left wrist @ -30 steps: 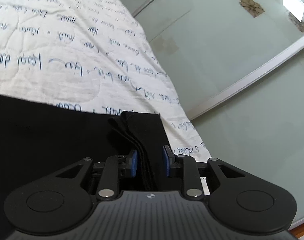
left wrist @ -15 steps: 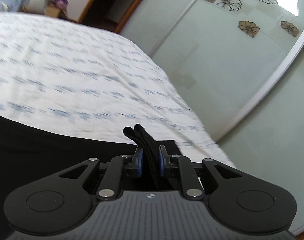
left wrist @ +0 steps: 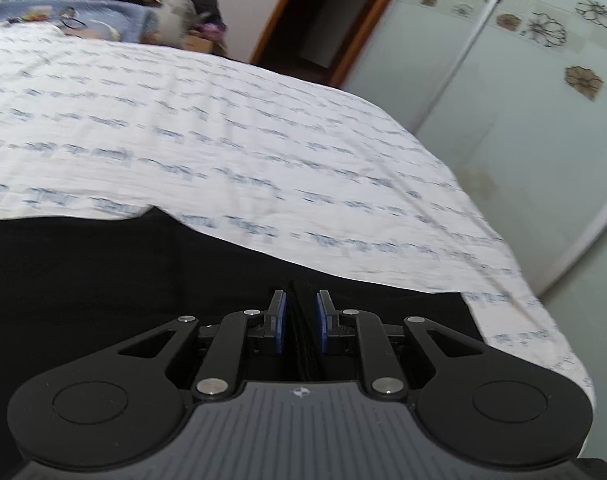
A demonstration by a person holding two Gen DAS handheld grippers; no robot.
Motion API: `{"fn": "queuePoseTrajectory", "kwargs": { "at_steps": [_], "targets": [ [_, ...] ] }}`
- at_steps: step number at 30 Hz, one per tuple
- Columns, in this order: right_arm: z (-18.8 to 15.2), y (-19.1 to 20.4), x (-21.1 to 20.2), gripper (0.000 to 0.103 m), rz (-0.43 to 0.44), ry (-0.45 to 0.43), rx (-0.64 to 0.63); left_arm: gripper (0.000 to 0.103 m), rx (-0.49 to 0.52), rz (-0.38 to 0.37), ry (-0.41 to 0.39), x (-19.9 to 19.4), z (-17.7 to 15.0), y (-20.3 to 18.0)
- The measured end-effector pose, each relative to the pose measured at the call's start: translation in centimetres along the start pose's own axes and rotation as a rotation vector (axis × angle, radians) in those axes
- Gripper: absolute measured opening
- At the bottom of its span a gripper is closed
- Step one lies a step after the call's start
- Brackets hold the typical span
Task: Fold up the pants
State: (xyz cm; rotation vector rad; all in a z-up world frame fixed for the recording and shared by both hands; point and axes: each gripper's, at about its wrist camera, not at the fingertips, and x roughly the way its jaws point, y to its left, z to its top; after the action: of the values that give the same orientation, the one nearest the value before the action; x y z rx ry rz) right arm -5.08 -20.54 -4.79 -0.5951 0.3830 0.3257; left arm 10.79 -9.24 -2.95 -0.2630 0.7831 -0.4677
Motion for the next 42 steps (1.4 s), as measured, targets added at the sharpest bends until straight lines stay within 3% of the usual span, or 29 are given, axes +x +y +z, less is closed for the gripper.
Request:
{"fn": "queuePoseTrajectory", "kwargs": {
  "at_steps": [7,8,12,15,17,18,20,23,26,29,30,32,35,36,40,42],
  "targets": [
    [-0.7,-0.5,1.5,0.006,0.035,0.027,-0.015,0.015,-0.036,0.050,0.025,-0.1,-0.3,1.9],
    [-0.5,-2.2,2.8,0.006,0.040,0.034,-0.015,0.015,-0.042,0.052,0.022,-0.3,-0.4,2.1],
    [-0.8,-2.1,3.2,0.008,0.069,0.079,-0.029,0.017,-0.026,0.095,0.011,-2.4,-0.2,2.8],
    [-0.4,-4.3,1.8,0.010,0.161,0.047,0.027,0.038,0.006,0.160,0.012,-4.5,-0.1,3.8],
    [0.3,-6.2,1.3,0.010,0.217,-0.013,0.108,0.085,0.019,0.219,0.004,-6.1,0.0,4.7],
    [0.6,-6.8,1.1,0.010,0.223,-0.034,0.132,0.088,0.028,0.253,-0.015,-7.1,-0.2,5.2],
    [0.5,-7.4,1.2,0.010,0.191,-0.044,0.148,0.088,0.061,0.343,-0.045,-9.1,-0.3,6.1],
    [-0.5,-7.8,3.8,0.010,0.096,0.048,0.116,0.088,0.070,0.466,-0.057,-11.7,-0.4,8.0],
    [-1.6,-6.9,5.5,0.011,0.145,0.145,0.122,0.088,0.007,0.575,-0.070,-14.0,-0.4,10.6],
    [-1.6,-5.4,5.4,0.011,0.115,0.137,0.051,0.089,-0.061,0.680,-0.070,-15.4,-0.6,12.7],
    [-1.3,-6.0,5.4,0.018,0.112,0.121,0.068,0.089,-0.088,0.691,-0.069,-15.6,-0.9,13.3],
    [-1.0,-6.2,4.5,0.026,0.114,0.092,0.106,0.089,-0.145,0.643,-0.070,-16.1,-1.6,14.1],
    [-0.2,-5.2,5.1,0.027,0.128,0.127,0.074,0.089,-0.196,0.508,-0.056,-15.9,-3.1,14.7],
    [-0.2,-4.7,4.9,0.027,0.123,0.132,0.064,0.089,-0.178,0.497,-0.047,-15.5,-3.4,14.7],
    [2.3,-2.6,4.2,0.027,0.104,0.096,0.101,0.090,-0.033,0.636,-0.016,-13.8,-4.5,14.0],
    [3.3,-2.2,3.3,0.027,0.150,0.060,0.128,0.098,0.013,0.665,-0.014,-13.4,-5.1,13.8]
  ]
}}
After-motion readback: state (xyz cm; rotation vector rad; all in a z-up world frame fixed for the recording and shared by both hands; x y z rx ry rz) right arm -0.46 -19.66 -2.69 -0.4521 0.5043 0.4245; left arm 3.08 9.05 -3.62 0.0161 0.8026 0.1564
